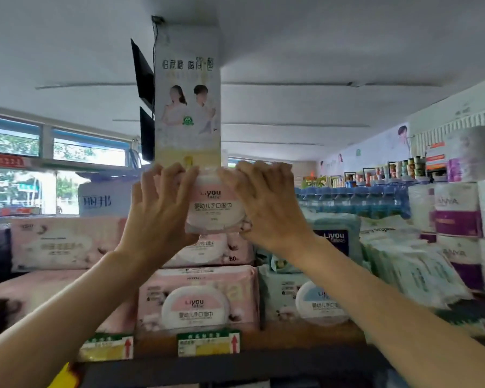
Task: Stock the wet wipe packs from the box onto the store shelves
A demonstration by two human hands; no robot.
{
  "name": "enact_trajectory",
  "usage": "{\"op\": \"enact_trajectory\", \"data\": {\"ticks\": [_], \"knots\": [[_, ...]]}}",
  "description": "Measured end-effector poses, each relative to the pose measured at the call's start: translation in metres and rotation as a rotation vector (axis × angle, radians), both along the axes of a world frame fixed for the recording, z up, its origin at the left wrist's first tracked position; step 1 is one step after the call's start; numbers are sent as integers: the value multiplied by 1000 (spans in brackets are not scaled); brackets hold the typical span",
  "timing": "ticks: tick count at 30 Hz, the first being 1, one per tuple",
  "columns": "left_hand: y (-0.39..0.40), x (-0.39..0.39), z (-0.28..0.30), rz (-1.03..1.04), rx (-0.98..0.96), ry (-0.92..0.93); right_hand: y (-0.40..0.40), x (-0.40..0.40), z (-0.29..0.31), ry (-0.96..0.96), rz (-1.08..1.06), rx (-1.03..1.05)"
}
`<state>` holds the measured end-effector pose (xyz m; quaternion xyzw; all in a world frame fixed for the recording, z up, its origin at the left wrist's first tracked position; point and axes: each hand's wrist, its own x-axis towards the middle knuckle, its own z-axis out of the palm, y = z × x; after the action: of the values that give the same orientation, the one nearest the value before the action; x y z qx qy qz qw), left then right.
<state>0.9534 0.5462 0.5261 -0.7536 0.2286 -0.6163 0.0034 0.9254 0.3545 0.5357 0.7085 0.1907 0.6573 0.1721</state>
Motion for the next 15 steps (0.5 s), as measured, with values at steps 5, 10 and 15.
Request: {"op": "enact_trajectory", "data": {"ticks": [5, 10, 15], "knots": [[18, 17, -47, 69, -29, 136, 26, 23, -27, 64, 22, -117], [30, 26, -46, 132, 77, 214, 28, 36, -44, 198, -39, -80], [28, 16, -31, 156, 247, 564, 22, 25, -47, 515, -167, -102]]}}
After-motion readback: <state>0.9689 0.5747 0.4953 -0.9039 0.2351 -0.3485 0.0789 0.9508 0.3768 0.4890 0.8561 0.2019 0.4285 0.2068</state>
